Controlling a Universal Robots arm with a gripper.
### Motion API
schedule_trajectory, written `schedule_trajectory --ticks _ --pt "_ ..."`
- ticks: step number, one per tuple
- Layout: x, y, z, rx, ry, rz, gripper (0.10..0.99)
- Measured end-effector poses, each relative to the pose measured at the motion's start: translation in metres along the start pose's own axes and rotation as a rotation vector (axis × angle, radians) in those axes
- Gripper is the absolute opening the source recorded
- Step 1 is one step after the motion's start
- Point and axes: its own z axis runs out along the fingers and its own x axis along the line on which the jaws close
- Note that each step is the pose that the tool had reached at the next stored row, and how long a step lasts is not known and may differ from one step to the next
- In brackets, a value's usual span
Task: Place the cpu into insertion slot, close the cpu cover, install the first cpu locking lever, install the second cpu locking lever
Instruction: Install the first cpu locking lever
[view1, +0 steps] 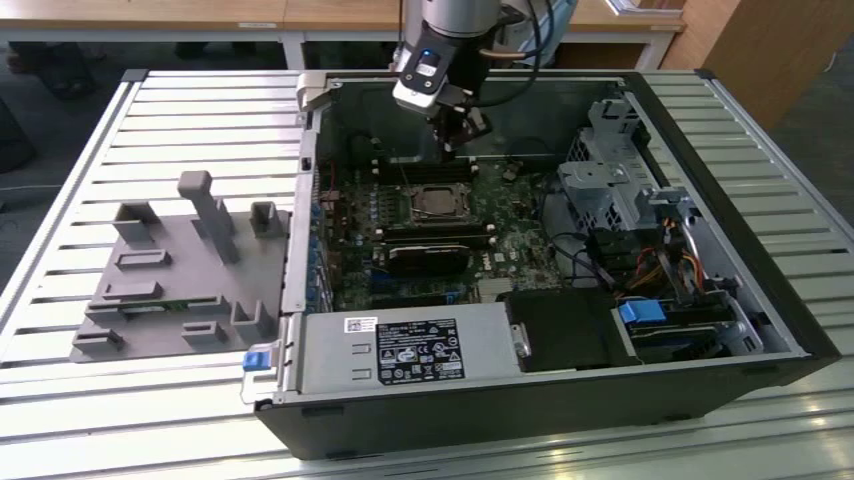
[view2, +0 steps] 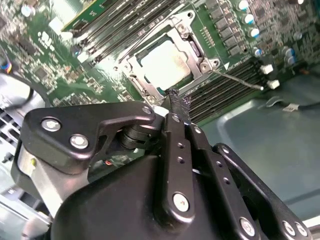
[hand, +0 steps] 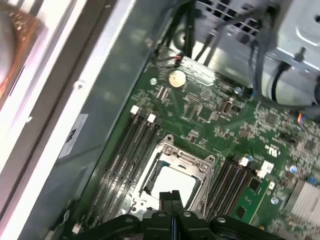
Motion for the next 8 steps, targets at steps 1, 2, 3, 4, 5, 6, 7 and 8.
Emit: schedule_trajectory --ticks 1,2,3,4,5,6,7,8 --pt "0.0000 0.0000 0.0000 0.000 0.0001 -0.018 0.106" --pt "0.0000 0.0000 0.0000 0.000 0.0002 -0.036 0.106" --pt "0.0000 0.0000 0.0000 -0.001 0.0003 -0.054 0.106" --pt "0.0000 0.0000 0.0000 -0.001 0.0005 -0.071 0.106" --pt "0.0000 0.0000 0.0000 -0.001 0.0006 -0.089 0.106" --pt "0.0000 0.0000 0.0000 -0.001 0.0007 -0.107 0.106" --pt "0.0000 0.0000 0.0000 -0.002 0.0008 -0.125 0.106" --pt "0.0000 0.0000 0.0000 -0.002 0.0009 -0.143 0.106"
